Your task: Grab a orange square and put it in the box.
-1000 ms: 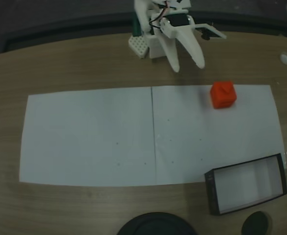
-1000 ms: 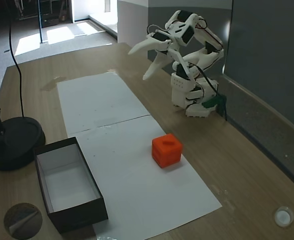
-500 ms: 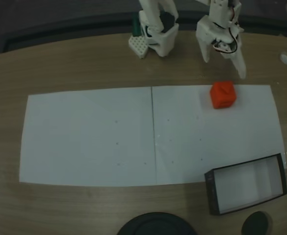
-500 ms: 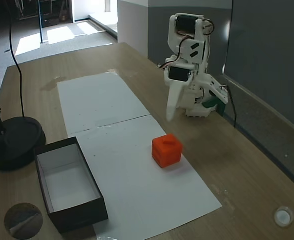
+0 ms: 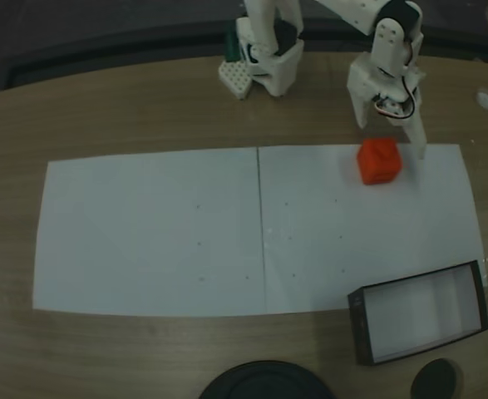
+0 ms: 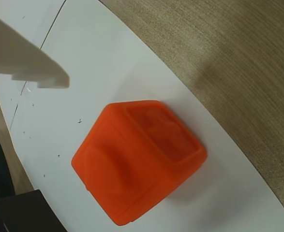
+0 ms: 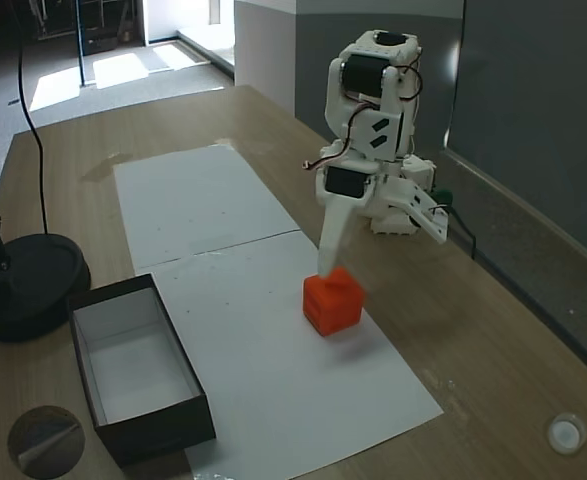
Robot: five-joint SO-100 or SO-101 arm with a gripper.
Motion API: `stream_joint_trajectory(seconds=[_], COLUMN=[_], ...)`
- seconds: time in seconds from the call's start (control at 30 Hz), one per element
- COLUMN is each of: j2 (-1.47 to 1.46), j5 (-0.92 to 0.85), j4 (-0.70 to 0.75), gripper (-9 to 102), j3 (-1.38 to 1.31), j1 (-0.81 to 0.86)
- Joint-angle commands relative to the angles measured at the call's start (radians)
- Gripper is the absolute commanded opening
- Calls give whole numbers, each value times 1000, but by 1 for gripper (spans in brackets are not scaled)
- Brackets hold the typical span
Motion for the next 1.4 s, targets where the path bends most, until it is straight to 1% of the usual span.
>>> stream_joint_trajectory(seconds=[0.0,0.43,0.7,0.73,0.77,0.83,0.87,0.9,1.07,1.13,1.3,1.37], j2=[-18,-216,-290,-298,-305,-314,-318,-314,-296,-276,-181,-147], j5=[5,34,32,28,26,26,21,9,-12,-38,-120,-143], j4=[-29,-149,-176,-176,-176,-178,-178,-179,-169,-137,35,55], gripper=[43,43,42,40,35,18,12,7,7,7,7,7], j3=[-48,-48,-48,-48,-48,-51,-52,-52,-114,-179,-512,-676], j1=[2,-11,-9,-9,-9,-5,-3,-3,2,3,21,49])
